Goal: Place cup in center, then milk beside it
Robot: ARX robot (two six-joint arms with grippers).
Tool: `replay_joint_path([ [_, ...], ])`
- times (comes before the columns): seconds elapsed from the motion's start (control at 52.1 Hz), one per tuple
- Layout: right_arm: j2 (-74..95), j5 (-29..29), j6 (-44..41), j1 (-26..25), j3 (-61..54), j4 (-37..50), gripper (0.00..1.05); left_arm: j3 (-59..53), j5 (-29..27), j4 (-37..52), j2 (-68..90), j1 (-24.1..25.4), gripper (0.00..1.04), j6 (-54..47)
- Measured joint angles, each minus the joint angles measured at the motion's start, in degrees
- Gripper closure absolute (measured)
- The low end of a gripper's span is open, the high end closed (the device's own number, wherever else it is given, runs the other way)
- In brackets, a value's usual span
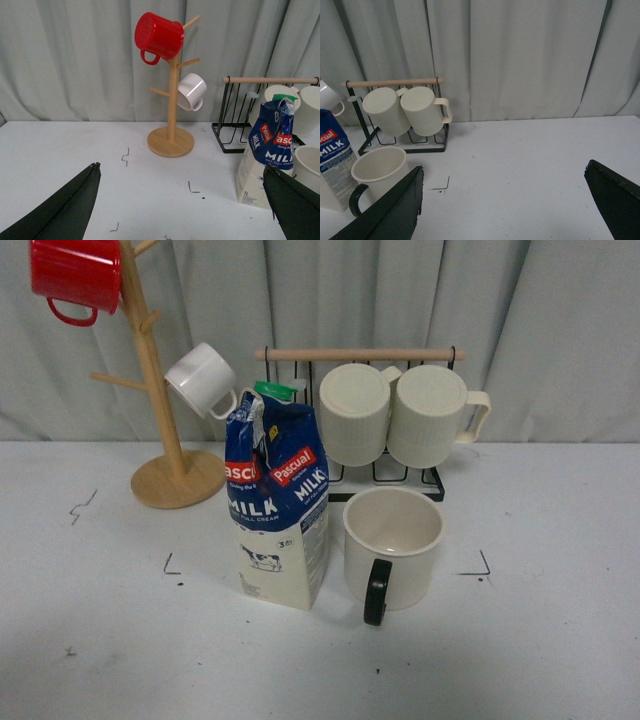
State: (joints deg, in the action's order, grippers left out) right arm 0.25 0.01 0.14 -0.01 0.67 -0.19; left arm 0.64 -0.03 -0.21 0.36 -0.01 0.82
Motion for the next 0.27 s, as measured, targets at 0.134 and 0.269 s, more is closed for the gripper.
replay_joint_path([
  [0.134,0.0,0.0,0.0,0.0,0.0,0.0,0.06,0.0,0.0,0.0,0.0,0.0,0.07,0.0],
  [0.269,0.0,0.0,0.0,0.0,0.0,0.0,0.06,0.0,0.0,0.0,0.0,0.0,0.07,0.0],
])
